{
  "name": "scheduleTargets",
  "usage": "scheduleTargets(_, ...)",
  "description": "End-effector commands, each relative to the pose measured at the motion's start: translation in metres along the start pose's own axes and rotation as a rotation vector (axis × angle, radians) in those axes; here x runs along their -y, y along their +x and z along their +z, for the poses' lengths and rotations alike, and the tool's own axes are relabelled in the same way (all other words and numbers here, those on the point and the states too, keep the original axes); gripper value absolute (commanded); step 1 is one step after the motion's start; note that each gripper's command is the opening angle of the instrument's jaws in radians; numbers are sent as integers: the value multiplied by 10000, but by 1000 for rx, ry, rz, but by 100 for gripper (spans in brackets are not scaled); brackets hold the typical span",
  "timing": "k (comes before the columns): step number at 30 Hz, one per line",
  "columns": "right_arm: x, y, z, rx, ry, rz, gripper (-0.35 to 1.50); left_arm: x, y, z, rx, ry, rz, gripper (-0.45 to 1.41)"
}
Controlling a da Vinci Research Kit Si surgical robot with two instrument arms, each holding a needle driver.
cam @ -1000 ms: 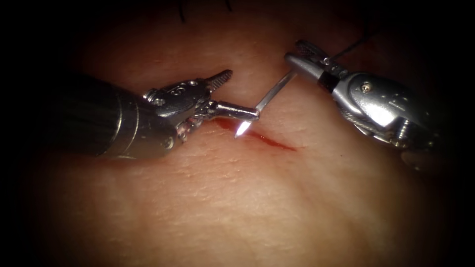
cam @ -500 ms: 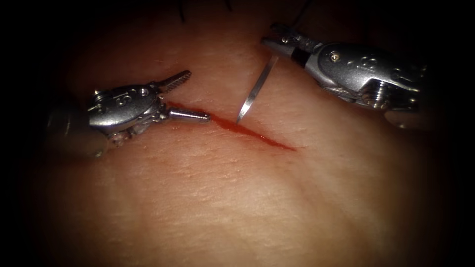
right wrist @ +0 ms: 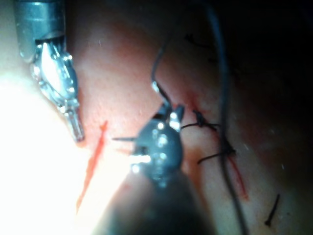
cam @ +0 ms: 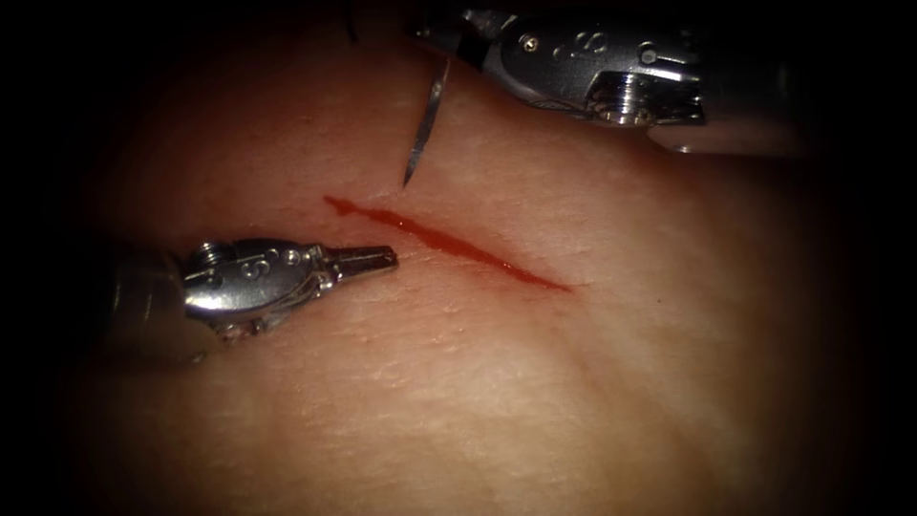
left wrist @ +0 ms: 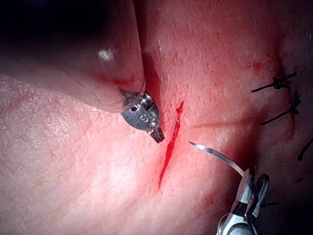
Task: Wound Closure
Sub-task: Push the needle into the skin using the right gripper
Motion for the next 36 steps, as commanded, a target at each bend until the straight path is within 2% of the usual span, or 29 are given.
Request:
scheduleTargets(1, 0, 0, 13, -6, 0, -9, -35, -3, -6, 8, 2, -2, -1, -28)
scheduleTargets(14, 2, -15, 28, 10, 0, -97, -35, 11, -27, 20, 22, 2, 26, -30)
scheduleTargets(28, 14, -17, 40, 37, 3, -183, -35, 17, -61, 27, 72, 4, 7, -35)
scheduleTargets(36, 20, -19, 47, 41, 2, -211, -35, 18, -64, 28, 78, 5, 10, -33)
